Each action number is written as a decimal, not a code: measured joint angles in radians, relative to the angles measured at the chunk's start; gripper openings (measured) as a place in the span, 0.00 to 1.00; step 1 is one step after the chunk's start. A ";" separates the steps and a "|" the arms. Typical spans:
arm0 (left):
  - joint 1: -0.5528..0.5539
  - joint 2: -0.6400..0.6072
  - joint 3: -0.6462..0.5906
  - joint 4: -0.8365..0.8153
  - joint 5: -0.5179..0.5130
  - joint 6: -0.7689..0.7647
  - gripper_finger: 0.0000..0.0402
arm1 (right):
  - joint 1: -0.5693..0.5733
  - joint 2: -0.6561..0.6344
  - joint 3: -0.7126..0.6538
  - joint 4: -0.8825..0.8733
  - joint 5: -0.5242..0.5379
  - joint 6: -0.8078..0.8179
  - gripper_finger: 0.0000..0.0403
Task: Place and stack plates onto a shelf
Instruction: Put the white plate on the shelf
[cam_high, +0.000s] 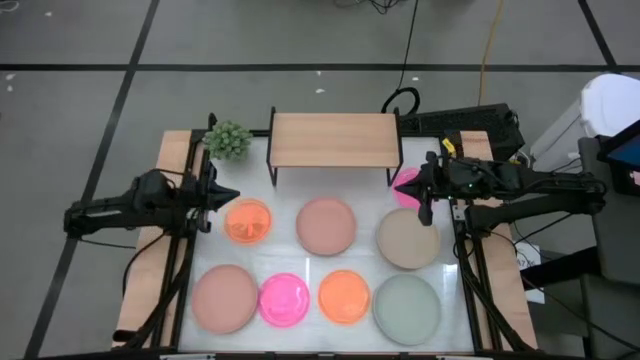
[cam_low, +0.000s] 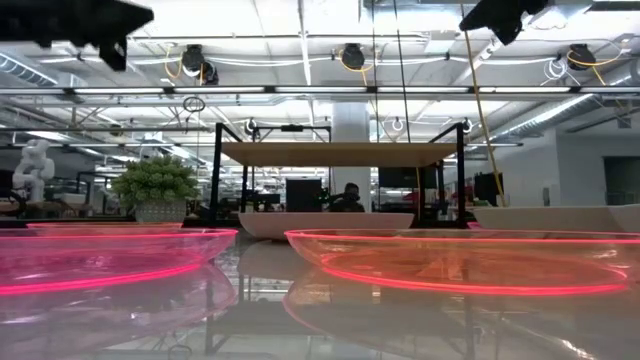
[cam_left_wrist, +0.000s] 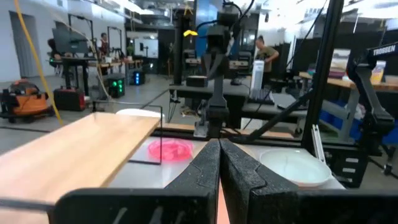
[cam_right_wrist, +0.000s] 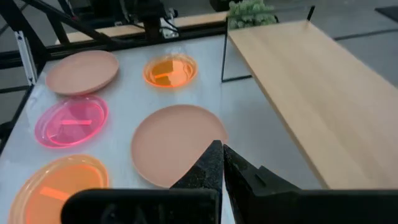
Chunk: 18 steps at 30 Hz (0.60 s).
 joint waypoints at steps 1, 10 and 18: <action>0.000 0.033 0.050 -0.032 0.000 0.002 0.04 | 0.000 0.000 -0.007 0.000 0.000 0.008 0.00; 0.000 0.318 0.458 -0.334 0.000 0.021 0.04 | 0.000 0.000 -0.069 0.000 -0.003 0.086 0.00; -0.027 0.522 0.639 -0.462 0.001 0.074 0.04 | 0.015 0.000 -0.135 0.000 -0.004 0.117 0.00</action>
